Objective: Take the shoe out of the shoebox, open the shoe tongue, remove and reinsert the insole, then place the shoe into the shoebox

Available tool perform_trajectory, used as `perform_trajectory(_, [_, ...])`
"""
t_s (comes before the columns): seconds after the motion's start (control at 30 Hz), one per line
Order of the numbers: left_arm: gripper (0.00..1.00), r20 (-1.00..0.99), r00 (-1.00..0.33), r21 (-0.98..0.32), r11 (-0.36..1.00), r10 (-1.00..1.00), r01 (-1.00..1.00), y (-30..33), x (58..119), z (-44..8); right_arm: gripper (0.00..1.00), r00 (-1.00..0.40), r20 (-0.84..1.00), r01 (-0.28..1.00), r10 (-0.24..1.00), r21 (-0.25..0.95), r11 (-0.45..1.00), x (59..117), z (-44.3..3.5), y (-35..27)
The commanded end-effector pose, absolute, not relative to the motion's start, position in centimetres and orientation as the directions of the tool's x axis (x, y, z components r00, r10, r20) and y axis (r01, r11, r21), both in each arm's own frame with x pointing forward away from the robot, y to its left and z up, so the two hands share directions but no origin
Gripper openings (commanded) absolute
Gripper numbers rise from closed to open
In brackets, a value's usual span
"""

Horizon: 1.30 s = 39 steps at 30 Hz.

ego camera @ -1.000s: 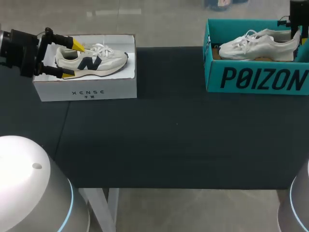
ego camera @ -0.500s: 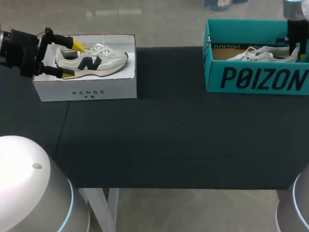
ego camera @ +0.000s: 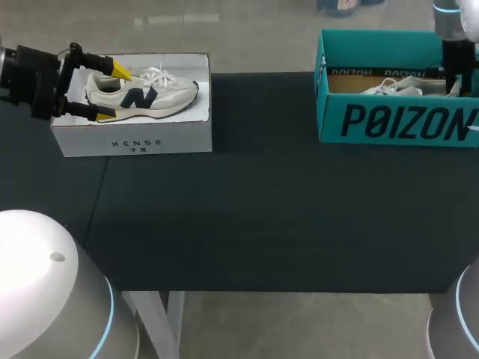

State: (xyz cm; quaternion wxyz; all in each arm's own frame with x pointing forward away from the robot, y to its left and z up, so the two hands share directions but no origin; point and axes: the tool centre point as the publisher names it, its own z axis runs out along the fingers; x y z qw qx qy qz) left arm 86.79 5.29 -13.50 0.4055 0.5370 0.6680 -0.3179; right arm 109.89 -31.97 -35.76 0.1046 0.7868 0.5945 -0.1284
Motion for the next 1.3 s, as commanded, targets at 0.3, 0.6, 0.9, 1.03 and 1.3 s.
perform_trajectory(0.3, [1.00, -0.881, -0.095, 0.011, 0.221, 0.463, 0.975, 5.2, 86.8, -13.5, 0.85, 0.269, -0.293, 0.962, 0.917, 0.026, -0.273, 110.0, -31.7, -31.3])
perform_trajectory(0.6, [1.00, -0.881, -0.095, 0.011, 0.221, 0.463, 0.975, 5.2, 86.8, -13.5, 0.95, 0.178, -0.208, 0.984, 0.962, 0.056, -0.170, 110.1, -25.7, -27.8])
perform_trajectory(0.9, [1.00, -0.881, -0.095, 0.011, 0.221, 0.463, 0.975, 5.2, 86.8, -13.5, 1.00, 0.043, -0.102, 0.994, 0.994, 0.109, -0.032, 106.8, -19.5, -25.9])
perform_trajectory(1.03, [1.00, -0.881, -0.095, 0.011, 0.221, 0.463, 0.975, 5.2, 86.8, -13.5, 1.00, -0.008, -0.108, 0.992, 0.994, 0.121, 0.021, 105.0, -19.1, -25.7])
perform_trajectory(1.3, [1.00, -0.881, -0.095, 0.011, 0.221, 0.463, 0.975, 5.2, 86.8, -13.5, 1.00, -0.107, -0.134, 0.990, 0.985, 0.081, 0.118, 103.9, -19.7, -25.2])
